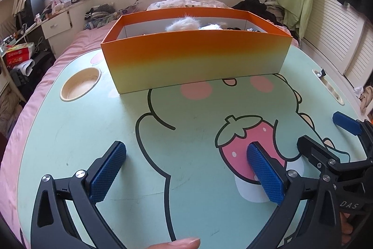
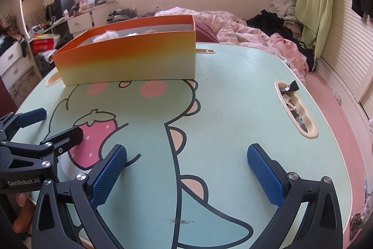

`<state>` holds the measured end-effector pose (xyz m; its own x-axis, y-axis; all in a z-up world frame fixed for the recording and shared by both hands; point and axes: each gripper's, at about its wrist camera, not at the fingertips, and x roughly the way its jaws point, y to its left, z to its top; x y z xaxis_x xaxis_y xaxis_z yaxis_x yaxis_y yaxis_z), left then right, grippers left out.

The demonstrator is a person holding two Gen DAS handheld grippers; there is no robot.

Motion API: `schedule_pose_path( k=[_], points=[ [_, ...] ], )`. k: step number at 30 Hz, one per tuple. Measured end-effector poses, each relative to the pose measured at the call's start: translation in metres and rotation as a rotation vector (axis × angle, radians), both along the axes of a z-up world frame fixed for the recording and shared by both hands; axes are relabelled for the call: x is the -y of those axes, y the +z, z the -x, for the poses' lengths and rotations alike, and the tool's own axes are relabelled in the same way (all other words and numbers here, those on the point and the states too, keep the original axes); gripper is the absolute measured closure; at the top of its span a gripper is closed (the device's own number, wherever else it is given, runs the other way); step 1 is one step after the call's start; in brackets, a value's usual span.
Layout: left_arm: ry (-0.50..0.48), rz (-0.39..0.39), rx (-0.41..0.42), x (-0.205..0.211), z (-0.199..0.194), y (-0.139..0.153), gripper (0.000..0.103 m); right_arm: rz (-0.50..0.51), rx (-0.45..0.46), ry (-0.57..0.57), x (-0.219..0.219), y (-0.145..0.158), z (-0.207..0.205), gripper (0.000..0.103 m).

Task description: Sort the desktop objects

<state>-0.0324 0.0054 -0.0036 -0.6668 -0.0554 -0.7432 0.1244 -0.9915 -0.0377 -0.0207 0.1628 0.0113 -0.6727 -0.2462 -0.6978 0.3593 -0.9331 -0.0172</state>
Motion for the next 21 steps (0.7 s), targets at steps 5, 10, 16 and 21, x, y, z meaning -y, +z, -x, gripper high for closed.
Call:
schedule_pose_path(
  k=[5, 10, 16, 21],
  points=[
    [0.000, 0.001, 0.000, 0.0003, -0.0005, -0.0002, 0.000, 0.000, 0.000, 0.000, 0.0000, -0.0002, 0.0000, 0.000],
    [0.000, 0.001, 0.000, 0.0005, -0.0006, -0.0004, 0.000, 0.000, -0.001, 0.000, -0.0002, -0.0003, -0.0001, 0.000],
    [0.000, 0.001, -0.001, 0.0002, -0.0007, -0.0008, 0.000, 0.000, -0.001, 0.000, -0.0002, -0.0006, -0.0001, 0.000],
    [-0.001, 0.001, -0.003, -0.0023, 0.0017, -0.0006, 0.000, 0.000, -0.001, 0.000, -0.0003, -0.0009, -0.0001, 0.000]
  ],
)
